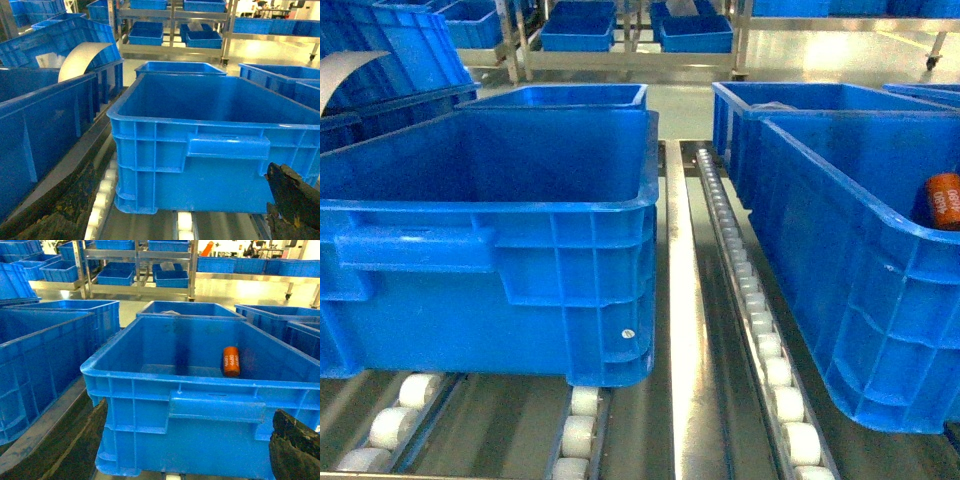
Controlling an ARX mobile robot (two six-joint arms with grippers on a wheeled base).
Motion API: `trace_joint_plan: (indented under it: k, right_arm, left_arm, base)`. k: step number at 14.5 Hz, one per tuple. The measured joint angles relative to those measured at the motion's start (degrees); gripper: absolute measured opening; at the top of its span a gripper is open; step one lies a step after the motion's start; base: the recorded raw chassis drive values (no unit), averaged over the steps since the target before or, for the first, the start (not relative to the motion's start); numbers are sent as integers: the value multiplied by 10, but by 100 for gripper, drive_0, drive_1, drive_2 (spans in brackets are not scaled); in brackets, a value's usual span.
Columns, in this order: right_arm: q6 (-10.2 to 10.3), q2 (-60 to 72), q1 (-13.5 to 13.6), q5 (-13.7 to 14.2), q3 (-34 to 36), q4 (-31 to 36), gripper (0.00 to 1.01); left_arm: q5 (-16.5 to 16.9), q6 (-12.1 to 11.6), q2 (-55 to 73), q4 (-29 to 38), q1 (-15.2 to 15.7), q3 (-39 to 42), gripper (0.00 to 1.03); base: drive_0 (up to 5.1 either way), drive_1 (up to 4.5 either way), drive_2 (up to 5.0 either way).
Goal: Sort blue parts and orange caps into right shelf containers
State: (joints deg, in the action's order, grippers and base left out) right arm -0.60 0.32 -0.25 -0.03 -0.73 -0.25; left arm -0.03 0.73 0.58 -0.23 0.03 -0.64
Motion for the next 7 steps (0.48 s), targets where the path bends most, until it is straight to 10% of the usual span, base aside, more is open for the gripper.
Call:
trace_joint_plan:
  k: [7]
  right_arm:
    - [0,0,0,0,0,0,98]
  left_arm:
    - [0,0,0,0,0,0,98]
  base:
    - [0,0,0]
